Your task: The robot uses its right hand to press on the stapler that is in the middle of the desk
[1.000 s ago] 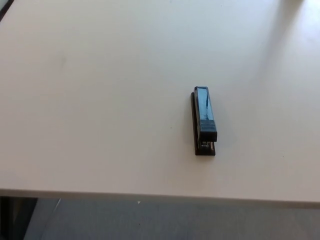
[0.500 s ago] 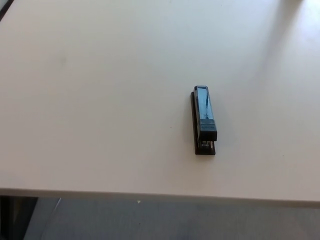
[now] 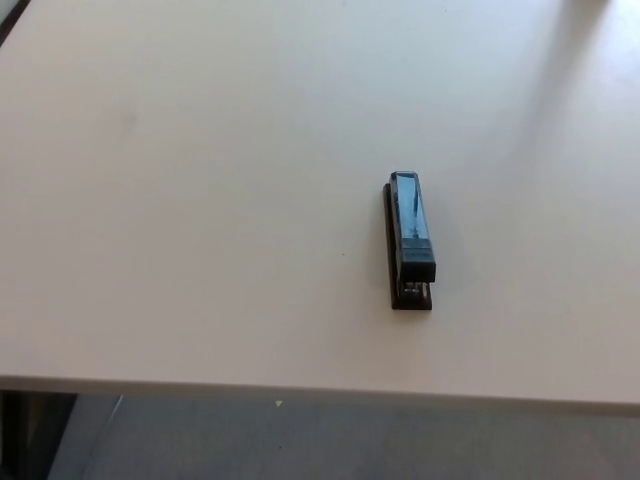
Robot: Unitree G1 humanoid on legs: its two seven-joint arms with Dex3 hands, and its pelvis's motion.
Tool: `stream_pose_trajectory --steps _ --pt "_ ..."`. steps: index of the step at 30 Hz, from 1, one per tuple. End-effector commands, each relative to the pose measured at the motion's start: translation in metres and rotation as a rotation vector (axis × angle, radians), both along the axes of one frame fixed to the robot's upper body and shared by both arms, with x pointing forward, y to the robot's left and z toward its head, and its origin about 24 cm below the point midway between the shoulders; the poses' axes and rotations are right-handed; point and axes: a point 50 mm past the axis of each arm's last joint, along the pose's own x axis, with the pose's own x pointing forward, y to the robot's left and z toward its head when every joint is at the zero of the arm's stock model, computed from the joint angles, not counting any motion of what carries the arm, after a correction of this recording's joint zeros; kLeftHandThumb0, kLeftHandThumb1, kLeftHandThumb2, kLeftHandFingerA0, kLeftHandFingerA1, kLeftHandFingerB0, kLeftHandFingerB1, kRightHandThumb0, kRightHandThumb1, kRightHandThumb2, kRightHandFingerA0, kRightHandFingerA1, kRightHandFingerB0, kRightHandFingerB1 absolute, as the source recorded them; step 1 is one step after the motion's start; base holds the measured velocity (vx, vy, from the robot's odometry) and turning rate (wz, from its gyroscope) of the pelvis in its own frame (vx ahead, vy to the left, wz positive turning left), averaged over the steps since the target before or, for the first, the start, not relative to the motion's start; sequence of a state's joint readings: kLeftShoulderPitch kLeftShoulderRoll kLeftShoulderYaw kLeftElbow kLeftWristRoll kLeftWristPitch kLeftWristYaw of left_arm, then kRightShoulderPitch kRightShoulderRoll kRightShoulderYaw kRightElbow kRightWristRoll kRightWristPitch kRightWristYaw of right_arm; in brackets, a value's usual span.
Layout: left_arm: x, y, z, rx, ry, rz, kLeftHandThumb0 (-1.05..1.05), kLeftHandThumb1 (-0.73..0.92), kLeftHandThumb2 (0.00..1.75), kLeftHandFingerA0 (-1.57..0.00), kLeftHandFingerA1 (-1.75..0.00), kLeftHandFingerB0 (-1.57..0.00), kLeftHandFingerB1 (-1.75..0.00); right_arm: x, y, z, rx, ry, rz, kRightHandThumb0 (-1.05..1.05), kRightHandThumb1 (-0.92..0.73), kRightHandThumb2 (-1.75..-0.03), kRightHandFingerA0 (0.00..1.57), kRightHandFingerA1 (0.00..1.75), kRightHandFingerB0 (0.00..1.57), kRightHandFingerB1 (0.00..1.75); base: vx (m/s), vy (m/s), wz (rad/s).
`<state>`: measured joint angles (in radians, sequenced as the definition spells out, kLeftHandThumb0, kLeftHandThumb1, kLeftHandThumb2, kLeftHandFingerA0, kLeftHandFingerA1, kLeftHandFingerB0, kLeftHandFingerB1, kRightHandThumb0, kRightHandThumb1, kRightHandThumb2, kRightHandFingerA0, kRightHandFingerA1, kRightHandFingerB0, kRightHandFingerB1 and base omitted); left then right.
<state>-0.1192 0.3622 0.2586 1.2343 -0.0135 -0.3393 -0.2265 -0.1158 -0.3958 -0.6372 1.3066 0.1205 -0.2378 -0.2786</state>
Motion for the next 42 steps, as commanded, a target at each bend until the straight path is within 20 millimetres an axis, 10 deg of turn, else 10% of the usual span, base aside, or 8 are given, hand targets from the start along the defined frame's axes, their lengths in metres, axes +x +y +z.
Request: stream_pose_trajectory --steps 1,8,19,30,39,40,41,42 --pt "0.001 0.010 0.008 0.011 -0.030 0.012 -0.75 0.74 1.04 -0.06 -0.42 -0.09 -0.32 -0.030 -0.025 0.016 -0.084 -0.036 -0.245 -0.03 -0.70 -0.59 0.47 0.43 0.61 0.46 0.00 0.000 0.00" --pt "0.004 0.008 0.008 0.009 -0.036 0.004 -0.71 0.92 0.69 -0.13 -0.30 -0.10 -0.22 -0.048 -0.063 0.062 -0.259 -0.195 -0.519 -0.20 -0.65 -0.68 0.69 0.61 0.61 0.53 0.00 0.000 0.00" --pt "0.002 0.006 0.005 -0.016 -0.031 0.014 -0.74 0.73 1.03 -0.05 -0.42 -0.09 -0.34 0.011 -0.114 0.242 -0.706 -0.758 -0.386 -0.12 -0.88 -0.66 1.10 0.97 0.58 0.75 0.00 0.000 0.00" --pt "0.000 0.006 0.005 0.006 -0.023 -0.002 -0.74 0.92 0.70 -0.12 -0.31 -0.10 -0.22 0.109 -0.027 0.418 -0.855 -1.185 0.296 0.06 -0.82 -0.81 1.20 1.03 0.67 1.23 0.00 0.000 0.00" --pt "0.001 0.007 0.006 0.012 -0.016 -0.005 -0.70 0.92 0.68 -0.14 -0.31 -0.11 -0.24 0.176 0.046 0.460 -0.716 -1.346 0.642 -0.12 -0.80 -0.82 1.20 0.86 0.76 1.02 0.00 0.000 0.00" --pt "0.001 0.007 0.006 0.011 -0.017 -0.005 -0.72 0.74 1.05 -0.07 -0.43 -0.07 -0.34 0.186 0.057 0.461 -0.664 -1.365 0.689 -0.08 -0.78 -0.79 1.22 0.78 0.76 0.96 0.00 0.000 0.00" --pt "0.002 0.007 0.006 0.015 -0.016 -0.012 -0.71 0.92 0.69 -0.14 -0.31 -0.11 -0.24 0.196 0.068 0.459 -0.640 -1.359 0.727 -0.03 -0.76 -0.74 1.25 0.70 0.78 0.91 0.00 0.000 0.00" --pt "0.002 0.007 0.006 0.017 -0.015 -0.019 -0.75 0.75 1.05 -0.07 -0.43 -0.09 -0.34 0.209 0.086 0.452 -0.604 -1.344 0.783 -0.04 -0.74 -0.73 1.26 0.68 0.80 0.88 0.00 0.000 0.00"
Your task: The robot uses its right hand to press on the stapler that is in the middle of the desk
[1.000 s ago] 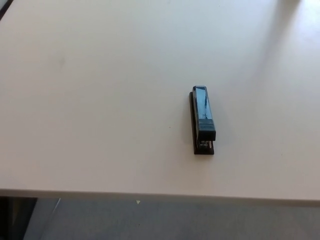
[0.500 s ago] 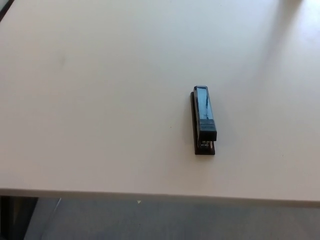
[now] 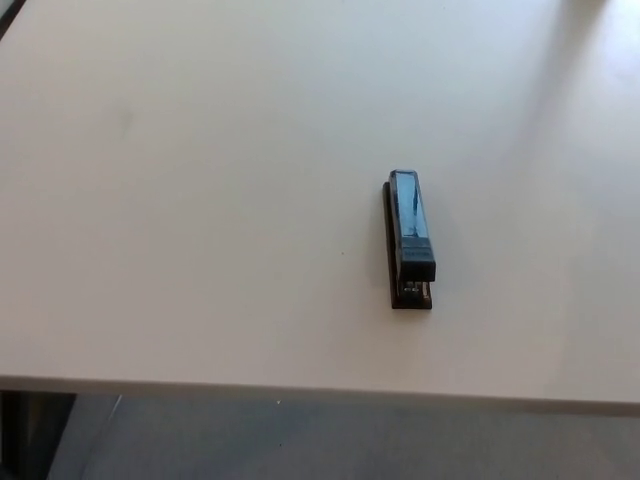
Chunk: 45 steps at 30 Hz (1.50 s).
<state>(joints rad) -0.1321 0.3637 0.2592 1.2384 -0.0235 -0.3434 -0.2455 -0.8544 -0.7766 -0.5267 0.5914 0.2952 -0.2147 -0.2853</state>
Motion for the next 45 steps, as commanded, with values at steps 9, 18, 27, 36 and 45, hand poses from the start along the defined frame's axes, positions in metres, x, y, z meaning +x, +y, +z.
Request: stream_pose_trajectory --steps 9,18,27,36,45 --pt "-0.001 0.005 0.003 0.025 0.007 -0.021 -0.76 0.75 1.06 -0.06 -0.43 -0.09 -0.33 0.094 0.192 -0.034 -0.313 0.236 0.722 -0.08 -0.77 -0.75 1.27 0.81 0.79 1.05 0.00 0.000 0.00" --pt "0.000 0.005 0.000 0.010 0.075 -0.031 -0.69 0.92 0.73 -0.06 -0.25 -0.07 -0.22 0.134 0.253 -0.119 -0.265 0.497 0.825 -0.16 -0.80 -0.67 1.30 0.67 0.72 1.06 0.00 0.000 0.00" --pt "0.001 0.005 0.001 0.012 0.064 -0.034 -0.68 0.92 0.73 -0.08 -0.27 -0.07 -0.22 0.143 0.279 -0.191 -0.152 0.728 0.871 -0.15 -0.79 -0.69 1.18 0.84 0.73 1.17 0.00 0.000 0.00" --pt "-0.001 0.006 0.002 0.014 0.046 -0.039 -0.67 0.92 0.72 -0.09 -0.27 -0.08 -0.22 0.137 0.297 -0.236 -0.066 0.893 0.916 -0.09 -0.75 -0.74 1.23 0.72 0.70 1.12 0.00 0.000 0.00" --pt "0.003 0.005 0.004 0.015 0.030 -0.055 -0.75 0.76 1.05 -0.03 -0.38 -0.10 -0.31 0.137 0.321 -0.229 -0.093 0.858 0.966 -0.11 -0.79 -0.70 1.20 0.66 0.78 1.05 0.00 0.000 0.00"
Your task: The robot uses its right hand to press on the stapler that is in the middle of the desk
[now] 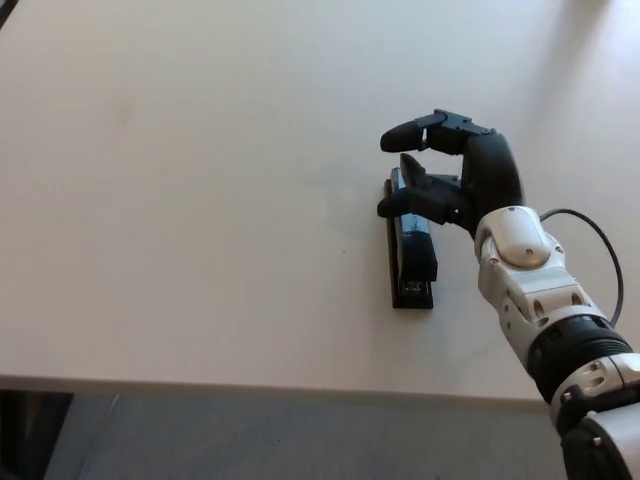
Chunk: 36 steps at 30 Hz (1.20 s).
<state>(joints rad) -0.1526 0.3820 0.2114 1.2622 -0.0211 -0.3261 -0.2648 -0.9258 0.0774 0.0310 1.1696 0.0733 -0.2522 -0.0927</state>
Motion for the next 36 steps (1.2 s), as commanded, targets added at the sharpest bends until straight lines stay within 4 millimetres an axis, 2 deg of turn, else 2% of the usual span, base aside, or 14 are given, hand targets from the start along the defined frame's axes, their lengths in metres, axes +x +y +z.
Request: stream_pose_trajectory --steps 1,2,3,8,9,10,11,28,29,30,32,33,35,36 --pt "0.001 0.004 0.004 0.016 -0.010 -0.018 -0.75 0.76 1.06 -0.04 -0.40 -0.11 -0.32 0.002 0.016 0.016 0.008 -0.076 0.035 -0.13 -0.76 -0.73 1.23 0.69 0.78 1.18 0.00 0.000 0.00" --pt "0.001 0.004 0.004 0.017 -0.009 -0.020 -0.75 0.76 1.06 -0.03 -0.40 -0.11 -0.31 0.002 0.018 0.016 0.012 -0.075 0.041 -0.17 -0.77 -0.71 1.25 0.71 0.77 1.25 0.00 0.000 0.00" --pt "0.000 0.004 0.004 0.021 -0.005 -0.021 -0.73 0.92 0.70 -0.12 -0.30 -0.11 -0.22 0.001 0.021 0.014 0.025 -0.072 0.053 -0.19 -0.77 -0.71 1.26 0.73 0.77 1.25 0.00 0.000 0.00" --pt "0.001 0.004 0.004 0.015 -0.014 -0.019 -0.71 0.92 0.69 -0.11 -0.29 -0.10 -0.22 -0.003 0.024 0.003 0.008 -0.042 0.051 -0.16 -0.78 -0.74 1.24 0.83 0.76 1.16 0.00 0.000 0.00" --pt "0.001 0.004 0.005 0.014 -0.016 -0.019 -0.76 0.77 1.07 0.00 -0.38 -0.14 -0.30 -0.003 0.024 0.000 -0.003 -0.028 0.043 -0.14 -0.76 -0.78 1.25 0.83 0.77 1.11 0.00 0.000 0.00" --pt "0.001 0.005 0.005 0.010 -0.015 -0.017 -0.76 0.77 1.06 0.00 -0.38 -0.14 -0.30 -0.004 0.023 -0.003 0.003 -0.011 0.040 -0.11 -0.74 -0.82 1.25 0.81 0.76 1.12 0.00 0.000 0.00" --pt "0.001 0.004 0.005 0.006 -0.017 -0.013 -0.71 0.91 0.68 -0.11 -0.29 -0.11 -0.22 -0.005 0.023 -0.009 0.009 0.028 0.026 -0.10 -0.71 -0.84 1.26 0.76 0.79 1.13 0.00 0.000 0.00" --pt "0.009 0.002 0.008 0.027 -0.030 -0.035 -0.74 0.92 0.68 -0.11 -0.30 -0.11 -0.22 -0.031 -0.002 -0.070 -0.085 0.245 -0.048 -0.09 -0.71 -0.74 1.25 0.82 0.78 1.02 0.00 0.000 0.00" --pt "0.010 0.002 0.008 0.026 -0.031 -0.032 -0.74 0.92 0.68 -0.11 -0.30 -0.11 -0.22 -0.034 -0.003 -0.075 -0.080 0.260 -0.051 -0.10 -0.71 -0.76 1.25 0.84 0.78 1.09 0.00 0.000 0.00" --pt "0.011 0.001 0.008 0.021 -0.033 -0.033 -0.76 0.76 1.07 0.00 -0.38 -0.15 -0.30 -0.038 -0.004 -0.082 -0.055 0.290 -0.055 -0.12 -0.71 -0.77 1.26 0.83 0.78 1.08 0.00 0.000 0.00" --pt "0.012 0.001 0.008 0.014 -0.038 -0.035 -0.77 0.76 1.07 0.00 -0.38 -0.15 -0.30 -0.046 -0.004 -0.093 -0.023 0.340 -0.061 -0.12 -0.71 -0.79 1.26 0.79 0.77 1.11 0.00 0.000 0.00" --pt "0.012 0.000 0.008 0.015 -0.039 -0.040 -0.74 0.88 0.71 -0.09 -0.28 -0.09 -0.21 -0.050 -0.004 -0.100 -0.020 0.371 -0.064 -0.13 -0.71 -0.79 1.26 0.80 0.78 1.09 0.00 0.000 0.00" --pt "0.012 0.000 0.008 0.013 -0.042 -0.037 -0.73 0.90 0.70 -0.10 -0.28 -0.11 -0.21 -0.057 -0.004 -0.109 -0.035 0.403 -0.068 -0.09 -0.71 -0.78 1.25 0.82 0.76 1.05 0.00 0.000 0.00" --pt "0.012 0.000 0.008 0.012 -0.042 -0.033 -0.75 0.76 1.07 0.00 -0.38 -0.15 -0.30 -0.062 -0.004 -0.114 -0.047 0.412 -0.070 -0.09 -0.73 -0.76 1.25 0.86 0.76 1.03 0.00 0.000 0.00"
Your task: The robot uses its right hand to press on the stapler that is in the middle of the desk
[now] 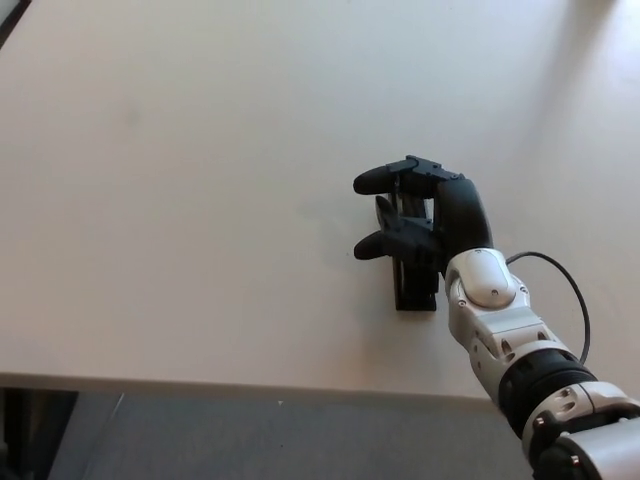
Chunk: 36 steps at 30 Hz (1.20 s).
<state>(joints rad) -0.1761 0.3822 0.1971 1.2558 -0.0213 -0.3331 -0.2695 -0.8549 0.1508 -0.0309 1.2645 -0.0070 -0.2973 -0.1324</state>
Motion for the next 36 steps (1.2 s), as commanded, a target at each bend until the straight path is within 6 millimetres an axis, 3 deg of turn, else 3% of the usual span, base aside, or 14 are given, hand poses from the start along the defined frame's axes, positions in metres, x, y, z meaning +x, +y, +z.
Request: stream_pose_trajectory --steps 1,5,6,7,13,15,16,18,20,21,25,28,29,36 --pt "0.002 0.003 0.004 0.010 -0.015 -0.006 -0.71 0.88 0.70 -0.09 -0.28 -0.10 -0.21 -0.043 -0.015 -0.072 -0.053 0.299 -0.046 -0.09 -0.73 -0.75 1.24 0.88 0.75 0.99 0.00 0.000 0.00" --pt "-0.004 0.003 0.001 0.006 -0.004 0.001 -0.73 0.88 0.70 -0.09 -0.28 -0.10 -0.21 -0.052 -0.016 -0.082 -0.067 0.335 -0.049 -0.11 -0.76 -0.69 1.22 0.87 0.73 0.97 0.00 0.000 0.00" --pt "-0.012 0.003 -0.003 0.004 0.015 0.003 -0.76 0.76 1.07 0.00 -0.38 -0.14 -0.30 -0.056 -0.016 -0.087 -0.068 0.347 -0.047 -0.10 -0.74 -0.73 1.23 0.91 0.76 0.98 0.00 0.000 0.00" --pt "-0.022 0.003 -0.007 0.012 0.039 -0.006 -0.73 0.92 0.70 -0.11 -0.30 -0.11 -0.21 -0.063 -0.017 -0.093 -0.060 0.361 -0.046 -0.09 -0.71 -0.77 1.23 0.93 0.75 1.02 0.00 0.000 0.00" --pt "-0.093 -0.001 -0.031 -0.006 0.191 0.008 -0.69 0.92 0.69 -0.12 -0.28 -0.12 -0.24 -0.118 -0.019 -0.137 -0.057 0.449 -0.015 -0.07 -0.69 -0.82 1.24 0.86 0.72 1.19 0.00 0.000 0.00" --pt "-0.107 -0.002 -0.034 -0.012 0.219 0.004 -0.68 0.92 0.69 -0.12 -0.29 -0.11 -0.24 -0.129 -0.020 -0.145 -0.101 0.475 -0.016 -0.18 -0.74 -0.68 1.26 0.78 0.76 1.03 0.00 0.000 0.00" --pt "-0.111 -0.003 -0.035 -0.014 0.226 -0.001 -0.73 0.76 1.05 -0.04 -0.41 -0.10 -0.33 -0.132 -0.020 -0.148 -0.090 0.500 -0.028 -0.18 -0.76 -0.67 1.26 0.79 0.78 0.98 0.00 0.000 0.00" --pt "-0.119 -0.005 -0.036 -0.006 0.220 -0.016 -0.33 0.59 1.13 0.00 -0.47 0.00 -0.46 -0.141 -0.021 -0.153 -0.060 0.520 -0.039 -0.11 -0.73 -0.76 1.25 0.88 0.80 1.04 0.00 0.000 0.00" --pt "-0.120 -0.006 -0.036 -0.007 0.223 -0.017 -0.33 0.59 1.13 0.00 -0.47 0.00 -0.46 -0.143 -0.021 -0.154 -0.060 0.522 -0.039 -0.11 -0.73 -0.76 1.25 0.88 0.80 1.04 0.00 0.000 0.00" --pt "-0.119 -0.006 -0.035 -0.053 0.184 0.001 -0.65 0.90 0.68 -0.24 -0.31 -0.22 -0.29 -0.144 -0.021 -0.155 -0.075 0.518 -0.029 -0.11 -0.75 -0.72 1.25 0.81 0.79 1.08 0.00 0.000 0.00" --pt "-0.120 -0.005 -0.034 -0.059 0.191 0.006 -0.68 0.89 0.67 -0.22 -0.30 -0.19 -0.28 -0.145 -0.020 -0.155 -0.075 0.517 -0.028 -0.12 -0.75 -0.71 1.22 0.79 0.78 1.03 0.00 0.000 0.00" --pt "-0.104 -0.004 -0.028 -0.002 0.141 -0.059 -0.68 0.91 0.68 -0.23 -0.31 -0.17 -0.28 -0.128 -0.018 -0.145 -0.061 0.490 -0.030 -0.11 -0.74 -0.74 1.23 0.80 0.78 1.05 0.00 0.000 0.00" --pt "-0.097 -0.002 -0.027 -0.005 0.143 -0.059 -0.33 0.59 1.13 0.00 -0.47 0.00 -0.47 -0.118 -0.017 -0.138 -0.056 0.460 -0.036 -0.09 -0.69 -0.80 1.24 0.86 0.78 1.10 0.00 0.000 0.00" --pt "-0.059 0.002 -0.017 0.011 0.081 -0.051 -0.33 0.60 1.13 0.00 -0.47 0.00 -0.46 -0.069 -0.015 -0.096 -0.014 0.316 -0.040 -0.12 -0.75 -0.78 1.24 0.80 0.76 1.13 0.00 0.000 0.00"
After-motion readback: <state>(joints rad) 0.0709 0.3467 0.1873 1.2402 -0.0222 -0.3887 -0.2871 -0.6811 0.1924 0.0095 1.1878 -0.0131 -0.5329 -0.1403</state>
